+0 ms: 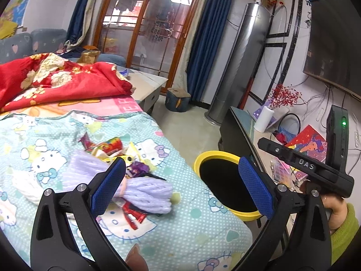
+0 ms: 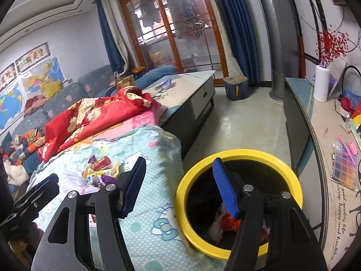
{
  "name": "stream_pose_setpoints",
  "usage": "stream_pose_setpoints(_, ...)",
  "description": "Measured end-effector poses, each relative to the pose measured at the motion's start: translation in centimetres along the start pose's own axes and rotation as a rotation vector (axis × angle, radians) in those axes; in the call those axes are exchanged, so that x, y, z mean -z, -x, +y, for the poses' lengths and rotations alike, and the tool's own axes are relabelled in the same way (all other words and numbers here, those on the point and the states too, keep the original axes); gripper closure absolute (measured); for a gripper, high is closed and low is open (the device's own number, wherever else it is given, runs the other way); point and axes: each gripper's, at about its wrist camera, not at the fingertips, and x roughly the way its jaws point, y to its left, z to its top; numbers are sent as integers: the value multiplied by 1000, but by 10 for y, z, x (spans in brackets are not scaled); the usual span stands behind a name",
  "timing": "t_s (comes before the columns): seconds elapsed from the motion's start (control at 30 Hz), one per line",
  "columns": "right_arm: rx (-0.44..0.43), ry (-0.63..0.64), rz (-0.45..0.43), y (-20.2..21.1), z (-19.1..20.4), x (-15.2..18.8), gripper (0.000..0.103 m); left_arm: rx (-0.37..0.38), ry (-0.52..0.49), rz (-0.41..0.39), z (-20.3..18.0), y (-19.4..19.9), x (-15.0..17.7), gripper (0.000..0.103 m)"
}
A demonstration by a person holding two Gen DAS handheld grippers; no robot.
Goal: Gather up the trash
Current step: 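Move both open tools back over the trash on the bed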
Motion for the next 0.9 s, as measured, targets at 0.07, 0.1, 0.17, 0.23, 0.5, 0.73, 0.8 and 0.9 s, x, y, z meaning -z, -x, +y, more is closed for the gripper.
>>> stream_pose_setpoints(0.07,-14,18,1,0,9,1,44,-21,9,-7,7,4,0,11)
stream_pose_setpoints(0.1,-21,25,4,0,13,2,44,-25,13,-8,10,5,-1,11)
stream_pose_setpoints(0.17,-34,35,8,0,19,3,44,-46,28,-18,18,8,-2,11)
stream_pose_setpoints(0.23,-51,50,15,-1,28,5,44,-61,40,-23,25,11,-3,11)
stream_pose_setpoints(0.5,-113,113,45,-8,63,11,44,-143,100,-38,64,24,-6,11)
stream_pose_setpoints(0.73,-164,173,69,-14,96,17,44,-192,132,-56,87,35,-8,11)
stream_pose_setpoints(0.8,-181,193,77,-16,105,20,44,-202,139,-57,92,37,-8,11)
stream_pose_setpoints(0.9,-201,217,92,-19,118,26,44,-218,157,-57,99,41,-7,11)
